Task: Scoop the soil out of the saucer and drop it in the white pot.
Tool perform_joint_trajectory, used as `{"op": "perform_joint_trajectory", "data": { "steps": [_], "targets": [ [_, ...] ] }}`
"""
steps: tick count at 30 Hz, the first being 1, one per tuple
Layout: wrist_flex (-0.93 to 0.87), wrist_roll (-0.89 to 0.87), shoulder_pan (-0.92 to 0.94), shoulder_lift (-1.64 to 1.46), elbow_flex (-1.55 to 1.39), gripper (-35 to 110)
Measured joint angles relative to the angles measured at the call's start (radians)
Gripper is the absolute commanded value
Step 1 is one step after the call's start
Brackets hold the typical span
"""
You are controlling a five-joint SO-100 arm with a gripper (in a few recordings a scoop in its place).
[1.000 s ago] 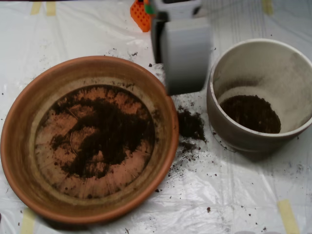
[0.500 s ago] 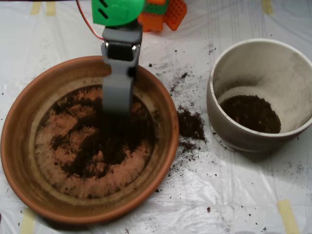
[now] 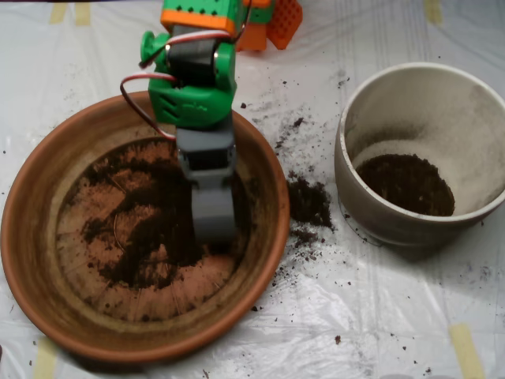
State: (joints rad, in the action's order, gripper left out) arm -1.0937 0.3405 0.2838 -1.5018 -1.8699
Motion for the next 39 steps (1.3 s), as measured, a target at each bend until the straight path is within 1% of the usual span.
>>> {"op": "perform_joint_trajectory", "data": {
  "steps": [4, 8, 12, 17, 24, 28, 36, 37, 39],
  "targets": [
    [-0.018, 0.057, -0.026, 0.069, 0.092, 36],
    [0.011, 0.103, -0.034, 0.072, 0.101, 36],
    [0.063, 0.149, -0.026, 0.072, 0.052, 36],
    [0.183, 0.199, -0.029, 0.014, -0.094, 36],
    [0.179, 0.170, -0.023, -0.028, -0.144, 33],
    [0.150, 0.163, -0.017, -0.003, -0.107, 23],
    [0.150, 0.170, -0.015, 0.006, -0.061, 6],
    [0.158, 0.170, -0.012, 0.000, -0.078, 2],
    [0.169, 0.175, -0.008, -0.021, -0.107, 0]
  ]
}}
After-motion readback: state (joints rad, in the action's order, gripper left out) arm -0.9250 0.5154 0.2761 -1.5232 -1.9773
